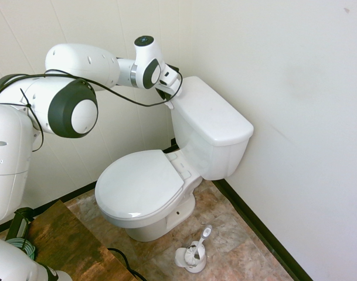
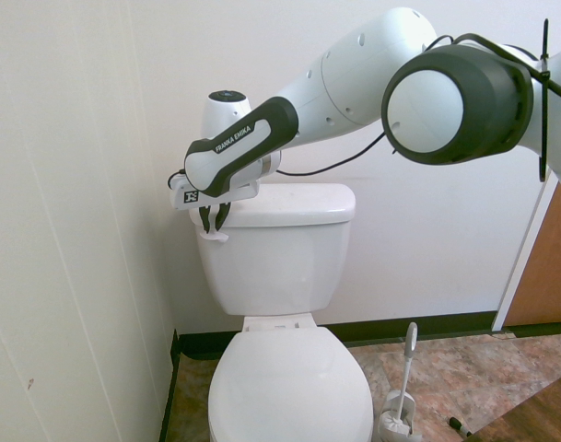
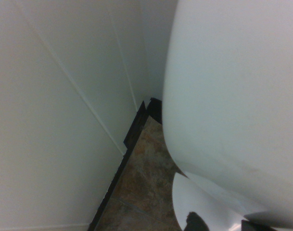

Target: Flush the toilet

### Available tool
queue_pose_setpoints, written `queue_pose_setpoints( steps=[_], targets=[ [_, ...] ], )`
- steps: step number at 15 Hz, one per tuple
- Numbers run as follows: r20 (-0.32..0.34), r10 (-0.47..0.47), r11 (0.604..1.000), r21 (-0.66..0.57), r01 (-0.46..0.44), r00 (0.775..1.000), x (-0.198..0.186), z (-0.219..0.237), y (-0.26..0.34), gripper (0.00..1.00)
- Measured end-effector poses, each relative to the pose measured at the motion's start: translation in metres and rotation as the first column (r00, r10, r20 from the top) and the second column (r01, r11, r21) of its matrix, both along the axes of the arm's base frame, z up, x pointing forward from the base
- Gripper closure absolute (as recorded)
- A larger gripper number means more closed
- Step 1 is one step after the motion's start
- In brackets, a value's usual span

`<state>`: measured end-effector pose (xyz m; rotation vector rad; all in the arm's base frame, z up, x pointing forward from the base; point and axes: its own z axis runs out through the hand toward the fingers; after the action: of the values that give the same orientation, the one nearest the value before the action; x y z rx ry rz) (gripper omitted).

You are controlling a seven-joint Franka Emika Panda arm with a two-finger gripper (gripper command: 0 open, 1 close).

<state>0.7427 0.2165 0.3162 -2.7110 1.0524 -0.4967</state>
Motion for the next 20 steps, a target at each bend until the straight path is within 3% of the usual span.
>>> queue_pose_setpoints(
  steps=[14,20],
  targets=[
    [-0.026,-0.048,0.998,0.045,0.049,0.999,0.010,-0.035,-0.004,1.00],
    [-0.021,-0.039,0.998,0.040,0.039,0.999,0.005,-0.017,-0.005,1.00]
  ],
)
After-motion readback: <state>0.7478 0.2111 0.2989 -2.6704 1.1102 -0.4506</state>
